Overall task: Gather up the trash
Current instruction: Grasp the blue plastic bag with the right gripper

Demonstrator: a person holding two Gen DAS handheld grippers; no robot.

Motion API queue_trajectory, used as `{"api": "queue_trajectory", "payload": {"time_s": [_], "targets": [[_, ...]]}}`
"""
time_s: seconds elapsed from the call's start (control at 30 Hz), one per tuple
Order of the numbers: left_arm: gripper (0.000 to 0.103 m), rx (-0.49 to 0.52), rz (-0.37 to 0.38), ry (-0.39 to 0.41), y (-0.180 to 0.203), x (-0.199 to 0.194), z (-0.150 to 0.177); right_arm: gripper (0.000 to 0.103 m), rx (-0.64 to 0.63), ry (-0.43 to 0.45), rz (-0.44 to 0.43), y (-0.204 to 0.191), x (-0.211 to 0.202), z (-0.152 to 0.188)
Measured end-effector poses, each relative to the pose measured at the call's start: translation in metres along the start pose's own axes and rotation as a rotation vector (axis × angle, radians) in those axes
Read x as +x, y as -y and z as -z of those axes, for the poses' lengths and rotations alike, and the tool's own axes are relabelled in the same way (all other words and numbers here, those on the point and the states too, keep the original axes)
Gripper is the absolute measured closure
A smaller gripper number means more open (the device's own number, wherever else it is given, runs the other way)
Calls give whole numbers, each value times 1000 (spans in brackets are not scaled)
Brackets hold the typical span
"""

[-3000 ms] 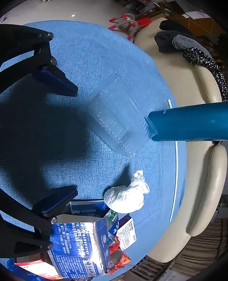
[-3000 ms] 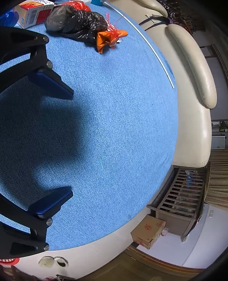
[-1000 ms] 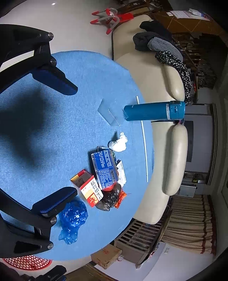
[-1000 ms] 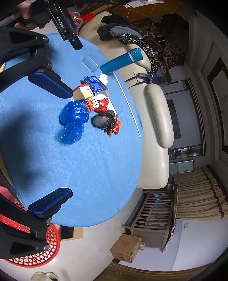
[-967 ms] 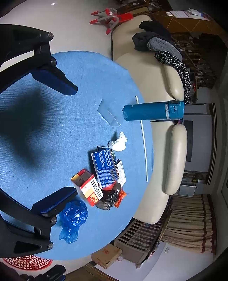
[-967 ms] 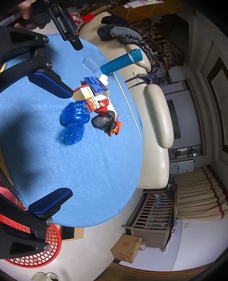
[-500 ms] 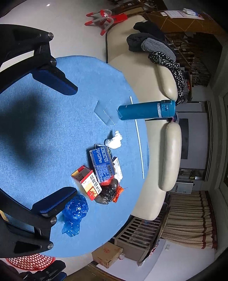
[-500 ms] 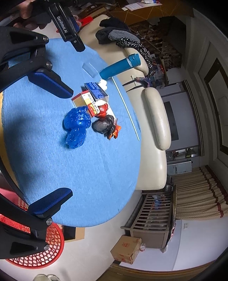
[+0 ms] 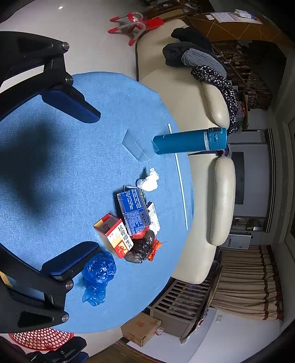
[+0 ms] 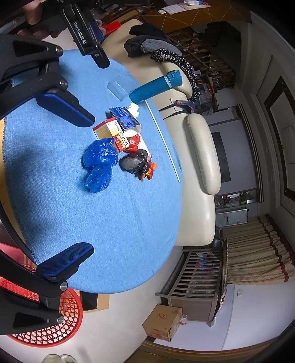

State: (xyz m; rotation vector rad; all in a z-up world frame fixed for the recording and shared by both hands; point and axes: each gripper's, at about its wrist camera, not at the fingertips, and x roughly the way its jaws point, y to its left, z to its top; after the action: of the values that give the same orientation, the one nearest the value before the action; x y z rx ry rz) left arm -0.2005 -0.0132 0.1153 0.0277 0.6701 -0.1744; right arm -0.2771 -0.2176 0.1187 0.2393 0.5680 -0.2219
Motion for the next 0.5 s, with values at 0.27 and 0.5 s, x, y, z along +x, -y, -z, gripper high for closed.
{"api": "queue_trajectory", "payload": {"time_s": [0.27, 0.5], "targets": [[0, -4, 5, -4, -2, 2, 1, 0, -2, -12, 0, 0, 2, 2], [0, -76, -1, -55, -28, 21, 18, 0, -9, -98, 0, 5, 30, 17]]}}
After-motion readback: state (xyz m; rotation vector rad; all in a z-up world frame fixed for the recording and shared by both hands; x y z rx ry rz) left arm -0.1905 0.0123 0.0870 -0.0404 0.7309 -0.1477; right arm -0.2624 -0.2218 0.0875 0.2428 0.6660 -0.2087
